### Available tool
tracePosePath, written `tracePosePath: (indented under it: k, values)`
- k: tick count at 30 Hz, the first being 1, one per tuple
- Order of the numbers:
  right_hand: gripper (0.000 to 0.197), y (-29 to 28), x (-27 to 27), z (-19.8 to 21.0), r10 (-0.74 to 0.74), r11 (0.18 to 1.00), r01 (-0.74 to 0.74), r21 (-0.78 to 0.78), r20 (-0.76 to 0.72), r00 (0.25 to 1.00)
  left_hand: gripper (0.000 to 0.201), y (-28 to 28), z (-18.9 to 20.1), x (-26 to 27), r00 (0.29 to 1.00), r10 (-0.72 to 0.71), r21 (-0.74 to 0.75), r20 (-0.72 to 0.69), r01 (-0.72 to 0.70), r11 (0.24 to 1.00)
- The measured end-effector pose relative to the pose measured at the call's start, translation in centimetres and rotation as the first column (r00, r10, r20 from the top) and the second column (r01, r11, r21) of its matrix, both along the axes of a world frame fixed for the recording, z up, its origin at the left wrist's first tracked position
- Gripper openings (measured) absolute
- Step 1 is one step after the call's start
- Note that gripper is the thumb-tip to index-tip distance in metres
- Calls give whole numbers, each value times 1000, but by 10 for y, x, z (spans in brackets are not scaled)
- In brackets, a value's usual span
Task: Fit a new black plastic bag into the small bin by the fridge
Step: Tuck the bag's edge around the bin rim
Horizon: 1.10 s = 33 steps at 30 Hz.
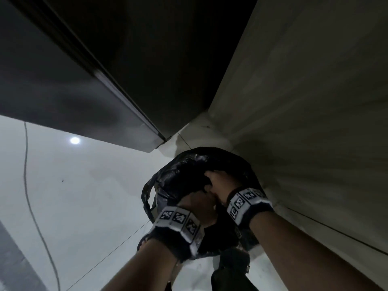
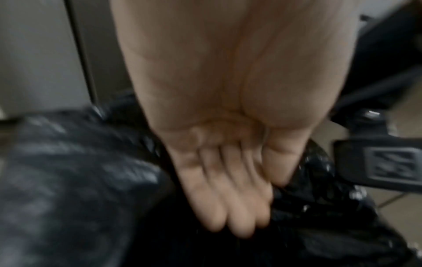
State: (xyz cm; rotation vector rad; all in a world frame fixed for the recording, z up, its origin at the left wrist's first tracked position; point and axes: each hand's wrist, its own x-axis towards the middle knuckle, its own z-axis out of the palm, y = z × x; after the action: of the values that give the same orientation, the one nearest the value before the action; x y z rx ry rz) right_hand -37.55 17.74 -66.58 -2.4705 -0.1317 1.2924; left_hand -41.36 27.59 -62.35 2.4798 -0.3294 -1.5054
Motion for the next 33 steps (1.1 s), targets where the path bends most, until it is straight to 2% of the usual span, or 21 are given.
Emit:
tracePosePath:
  k: [2,3,4,6,7,8,10,13,15,16,17,19,21,22,23,25,26,27,28,30,33]
  values:
    - [17,-7,0,25,-67,997,59,59,157,985,32,15,23,8,945,108,-121,310,-73,990]
    - [13,-9,1,33,-124,991,104,83,294,948,30,24,27,11,868,194,-192,457,-117,974]
    - [14,-12,2,38,-163,985,120,121,466,870,31,28,27,11,797,253,-210,549,-161,964]
    - [25,-14,6,45,-160,987,105,123,660,734,44,39,19,12,724,324,-159,609,-289,944]
    - [34,-14,8,44,-141,990,103,97,654,743,50,42,13,15,724,345,-143,597,-328,934]
    - [41,-14,10,41,-151,989,117,96,579,801,53,44,6,19,744,374,-136,554,-362,922]
    - [40,-17,16,30,-199,979,175,105,300,933,48,49,-10,29,769,483,-180,419,-451,874]
    - [38,-28,36,16,-238,967,238,97,-6,971,28,57,-30,41,745,591,-194,308,-559,806]
    - [47,-35,42,12,-213,970,222,99,-94,972,34,66,-36,46,719,669,-176,186,-646,743]
    - [55,-38,42,10,-215,971,222,82,-92,972,42,69,-37,46,711,687,-168,149,-666,727]
    - [63,-40,40,11,-213,975,213,68,-7,977,50,72,-33,43,715,675,-193,180,-648,737]
    - [67,-40,27,22,-201,979,173,109,342,918,56,74,-20,34,711,561,-281,423,-486,828]
    - [48,-35,4,37,-127,989,50,137,638,760,41,65,-3,15,670,400,-328,625,-239,914]
    - [39,-32,-11,43,-71,992,-23,128,683,727,32,60,1,3,680,319,-338,661,-110,935]
    - [33,-29,-29,46,25,990,-112,85,678,734,26,54,0,-11,702,196,-298,684,24,954]
    - [34,-26,-62,48,377,922,-369,-114,470,798,34,43,-7,-35,774,-167,-83,610,272,959]
    - [44,-30,-73,48,549,835,-502,-224,275,789,46,44,-11,-41,805,-326,56,495,345,937]
    - [54,-37,-80,45,664,729,-613,-304,95,742,57,49,-19,-45,825,-439,183,356,399,898]
    - [60,-43,-82,43,731,629,-692,-355,-34,682,66,54,-25,-47,834,-509,285,211,446,848]
    - [63,-48,-81,36,767,531,-742,-408,-140,626,75,55,-33,-44,808,-586,422,53,514,747]
    - [56,-35,-77,32,757,535,-743,-402,-160,633,75,33,-35,-38,736,-676,449,-25,613,651]
